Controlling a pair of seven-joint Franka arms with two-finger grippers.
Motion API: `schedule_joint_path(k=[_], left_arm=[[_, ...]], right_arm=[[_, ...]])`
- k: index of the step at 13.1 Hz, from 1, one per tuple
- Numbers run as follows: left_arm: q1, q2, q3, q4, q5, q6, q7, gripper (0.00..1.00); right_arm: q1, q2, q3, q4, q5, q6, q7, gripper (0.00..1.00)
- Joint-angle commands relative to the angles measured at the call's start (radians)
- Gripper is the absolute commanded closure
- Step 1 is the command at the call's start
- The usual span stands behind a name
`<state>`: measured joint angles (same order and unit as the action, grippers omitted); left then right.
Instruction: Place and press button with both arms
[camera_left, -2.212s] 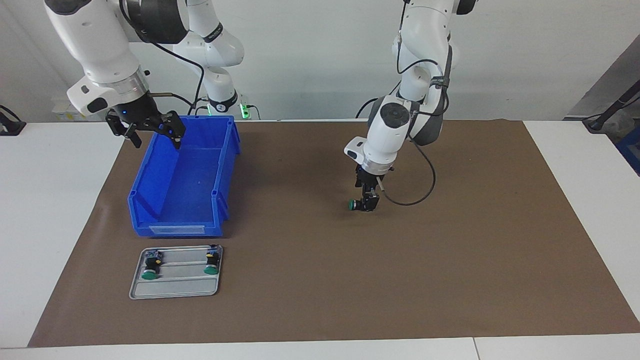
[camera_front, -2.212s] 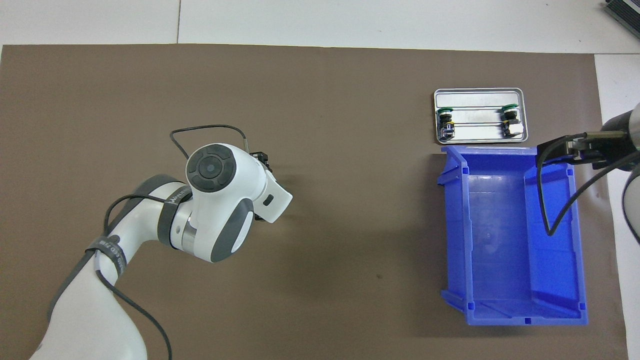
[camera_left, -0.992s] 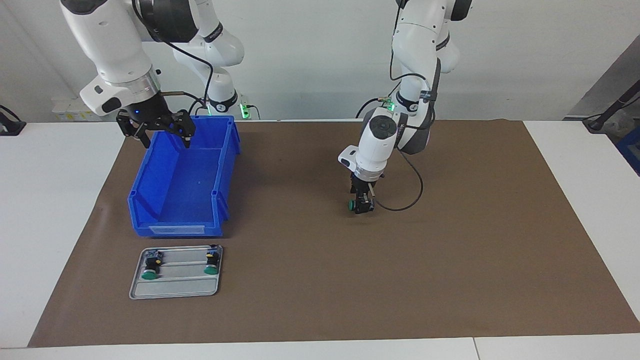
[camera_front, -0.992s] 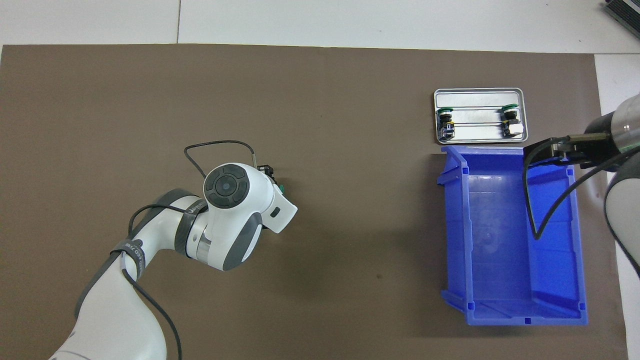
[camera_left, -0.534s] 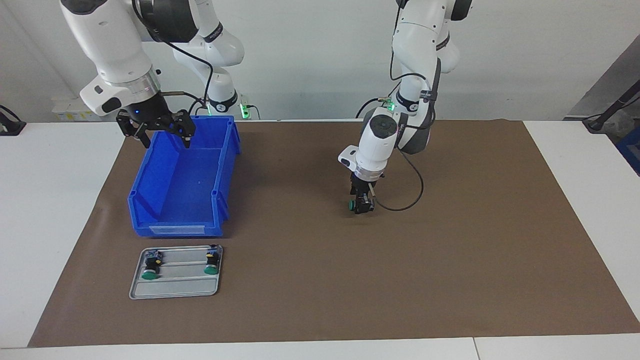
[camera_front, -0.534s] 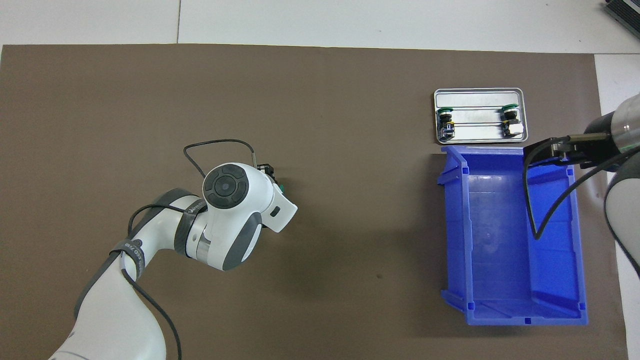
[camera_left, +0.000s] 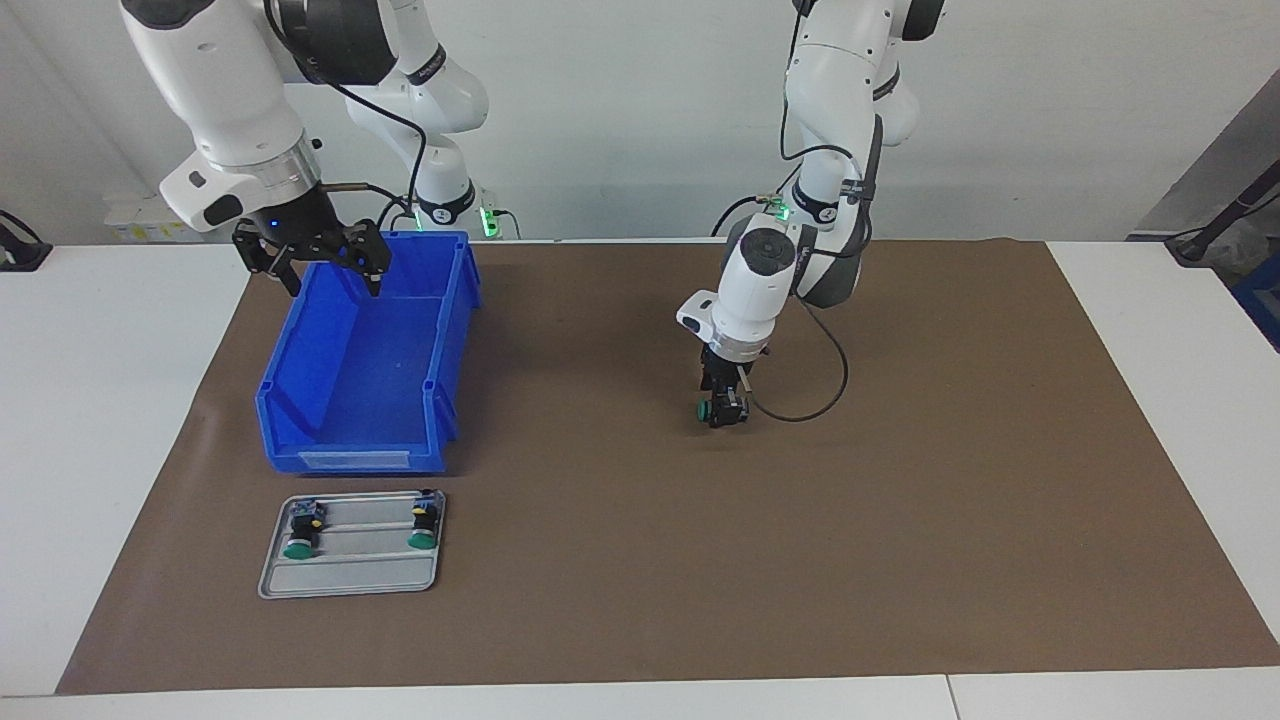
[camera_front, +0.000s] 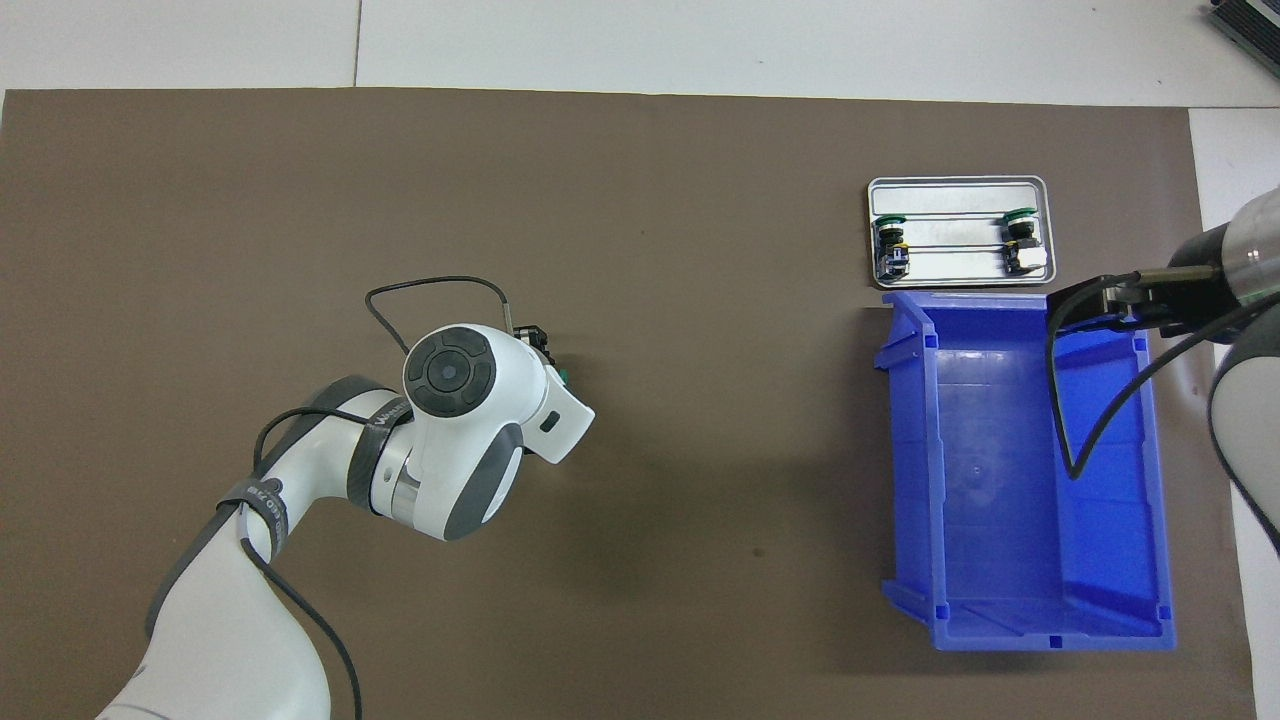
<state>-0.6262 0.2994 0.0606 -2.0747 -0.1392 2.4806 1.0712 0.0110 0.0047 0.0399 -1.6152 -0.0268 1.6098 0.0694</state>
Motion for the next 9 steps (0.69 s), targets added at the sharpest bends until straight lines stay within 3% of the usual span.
schedule_joint_path(k=[1, 6, 9], left_arm=[[-0.012, -0.016, 0.011, -0.013, -0.011, 0.012, 0.003, 0.4], [-0.009, -0.011, 0.013, 0.002, -0.011, 0.017, 0.004, 0.49], [-0.006, -0.011, 0.013, 0.005, -0.01, 0.018, 0.007, 0.61]], right_arm=[[-0.006, -0.002, 0.003, 0.003, 0.018, -0.007, -0.019, 0.0], [-0.006, 0.0, 0.003, 0.003, 0.018, -0.007, -0.02, 0.0], [-0.006, -0.002, 0.003, 0.003, 0.018, -0.007, -0.019, 0.0]])
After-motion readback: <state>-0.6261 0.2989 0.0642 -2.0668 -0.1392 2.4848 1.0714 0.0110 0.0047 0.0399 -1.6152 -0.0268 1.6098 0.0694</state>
